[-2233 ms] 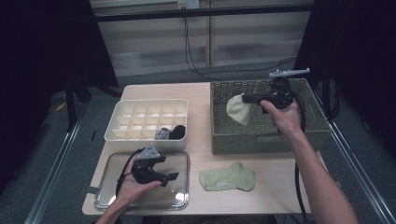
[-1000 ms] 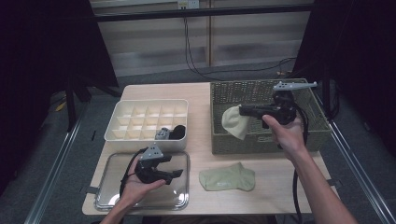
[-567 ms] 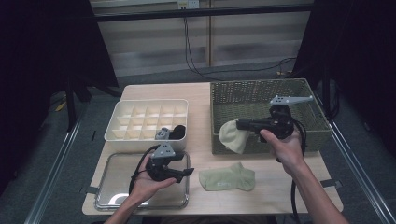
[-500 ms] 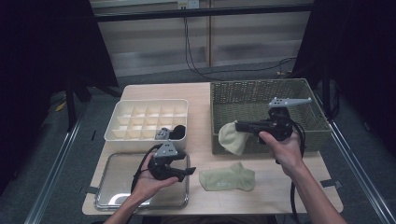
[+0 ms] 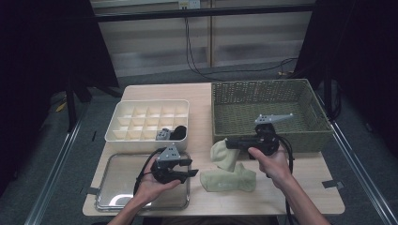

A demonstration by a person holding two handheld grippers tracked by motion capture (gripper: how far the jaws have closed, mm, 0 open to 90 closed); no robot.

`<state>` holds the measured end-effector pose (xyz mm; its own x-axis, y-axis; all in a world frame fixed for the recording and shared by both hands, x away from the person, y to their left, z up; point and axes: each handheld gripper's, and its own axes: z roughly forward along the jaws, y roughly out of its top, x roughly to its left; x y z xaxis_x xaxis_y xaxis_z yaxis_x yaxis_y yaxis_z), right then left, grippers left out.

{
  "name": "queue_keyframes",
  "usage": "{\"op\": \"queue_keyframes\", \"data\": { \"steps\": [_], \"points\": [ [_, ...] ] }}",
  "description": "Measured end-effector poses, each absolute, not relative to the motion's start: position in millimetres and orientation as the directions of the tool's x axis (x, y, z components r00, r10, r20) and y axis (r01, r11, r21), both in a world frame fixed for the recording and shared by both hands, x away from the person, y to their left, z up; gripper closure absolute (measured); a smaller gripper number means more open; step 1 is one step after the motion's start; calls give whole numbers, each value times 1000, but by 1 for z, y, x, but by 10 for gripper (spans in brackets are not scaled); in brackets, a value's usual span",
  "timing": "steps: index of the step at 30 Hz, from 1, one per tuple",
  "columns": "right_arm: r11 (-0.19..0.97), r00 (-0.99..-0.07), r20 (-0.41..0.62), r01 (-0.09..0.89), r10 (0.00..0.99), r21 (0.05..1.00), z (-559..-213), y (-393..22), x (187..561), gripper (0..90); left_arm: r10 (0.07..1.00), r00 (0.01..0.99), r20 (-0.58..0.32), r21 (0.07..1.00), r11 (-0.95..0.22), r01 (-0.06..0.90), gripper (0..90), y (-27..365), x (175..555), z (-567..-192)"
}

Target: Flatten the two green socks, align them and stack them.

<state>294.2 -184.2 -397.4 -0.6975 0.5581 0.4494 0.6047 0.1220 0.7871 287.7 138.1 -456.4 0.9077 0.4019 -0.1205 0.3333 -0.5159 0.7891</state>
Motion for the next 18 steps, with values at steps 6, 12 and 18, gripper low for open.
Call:
{"op": "queue_keyframes", "data": {
  "steps": [6, 12, 18],
  "points": [
    [127, -697, 480, 627, 533, 769, -417, -173, 293, 853, 412, 901, -135, 784, -512, 352, 545, 142, 289, -460],
    [149, -688, 503, 654, 523, 741, -436, -164, 295, 853, 421, 898, -128, 775, -522, 355, 563, 141, 290, -463],
    [203, -684, 501, 676, 530, 708, -455, -153, 297, 853, 402, 905, -137, 762, -541, 356, 572, 133, 293, -469]
  ]
}}
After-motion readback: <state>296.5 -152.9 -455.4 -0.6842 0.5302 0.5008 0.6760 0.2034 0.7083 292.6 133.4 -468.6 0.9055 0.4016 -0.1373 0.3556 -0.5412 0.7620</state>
